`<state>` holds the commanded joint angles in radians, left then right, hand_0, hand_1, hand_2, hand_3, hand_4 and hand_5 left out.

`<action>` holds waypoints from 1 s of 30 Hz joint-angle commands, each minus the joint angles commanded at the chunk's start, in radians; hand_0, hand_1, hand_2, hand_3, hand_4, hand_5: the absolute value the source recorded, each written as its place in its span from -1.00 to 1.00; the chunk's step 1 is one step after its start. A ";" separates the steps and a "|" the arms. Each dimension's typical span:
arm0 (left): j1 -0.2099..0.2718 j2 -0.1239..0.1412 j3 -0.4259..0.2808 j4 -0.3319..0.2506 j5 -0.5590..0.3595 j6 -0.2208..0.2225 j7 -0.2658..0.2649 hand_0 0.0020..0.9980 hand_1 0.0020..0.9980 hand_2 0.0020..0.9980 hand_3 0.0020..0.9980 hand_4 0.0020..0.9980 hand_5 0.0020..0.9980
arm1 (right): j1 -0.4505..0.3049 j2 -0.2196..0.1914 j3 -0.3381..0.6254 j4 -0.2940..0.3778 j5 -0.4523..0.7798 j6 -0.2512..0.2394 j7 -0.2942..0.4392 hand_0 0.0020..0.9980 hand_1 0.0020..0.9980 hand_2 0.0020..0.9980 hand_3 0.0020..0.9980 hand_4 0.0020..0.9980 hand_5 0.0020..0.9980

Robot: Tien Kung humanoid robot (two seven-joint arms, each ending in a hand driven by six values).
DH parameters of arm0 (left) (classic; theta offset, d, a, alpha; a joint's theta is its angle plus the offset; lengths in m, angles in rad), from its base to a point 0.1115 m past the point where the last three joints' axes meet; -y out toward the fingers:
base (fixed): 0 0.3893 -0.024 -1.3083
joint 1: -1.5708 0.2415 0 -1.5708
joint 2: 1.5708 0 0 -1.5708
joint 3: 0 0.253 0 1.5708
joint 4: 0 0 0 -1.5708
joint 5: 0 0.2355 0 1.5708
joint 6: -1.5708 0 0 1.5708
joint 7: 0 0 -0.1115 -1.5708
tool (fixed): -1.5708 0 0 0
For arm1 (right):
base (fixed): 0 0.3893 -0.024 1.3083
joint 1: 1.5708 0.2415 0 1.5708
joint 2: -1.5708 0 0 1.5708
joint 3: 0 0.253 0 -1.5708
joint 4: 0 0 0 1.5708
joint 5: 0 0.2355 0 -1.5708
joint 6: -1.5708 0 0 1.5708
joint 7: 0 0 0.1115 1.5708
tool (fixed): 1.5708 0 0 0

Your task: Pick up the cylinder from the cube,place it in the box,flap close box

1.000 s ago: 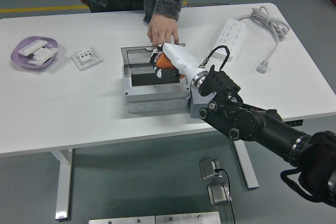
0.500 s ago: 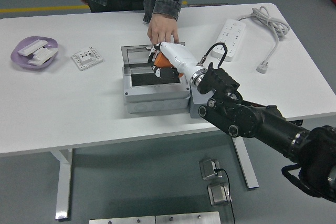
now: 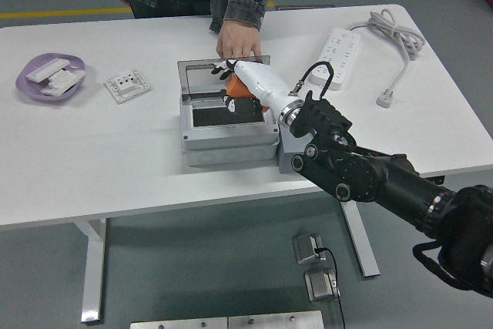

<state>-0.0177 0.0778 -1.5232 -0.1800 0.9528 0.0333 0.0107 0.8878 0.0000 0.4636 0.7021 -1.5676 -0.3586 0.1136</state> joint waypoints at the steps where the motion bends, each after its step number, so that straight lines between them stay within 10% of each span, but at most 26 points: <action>1: -0.001 -0.001 -0.001 0.000 0.001 0.000 0.000 0.27 0.37 0.37 0.55 0.36 0.70 | 0.000 0.000 0.001 0.000 0.002 -0.002 0.000 0.51 0.48 0.67 1.00 0.54 -0.74; 15: -0.001 -0.005 -0.005 0.000 0.008 0.001 0.001 0.27 0.36 0.37 0.55 0.35 0.69 | -0.015 0.000 0.010 0.010 0.008 -0.026 -0.002 0.61 0.55 0.73 1.00 0.64 -0.66; 30: 0.015 -0.008 -0.005 0.000 -0.004 0.003 -0.001 0.27 0.36 0.36 0.55 0.34 0.71 | 0.005 0.000 0.029 0.201 0.011 0.002 -0.051 0.60 0.53 0.71 1.00 0.62 -0.59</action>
<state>-0.0028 0.0701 -1.5282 -0.1800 0.9488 0.0365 0.0097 0.8929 0.0000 0.4929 0.9027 -1.5569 -0.3561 0.0622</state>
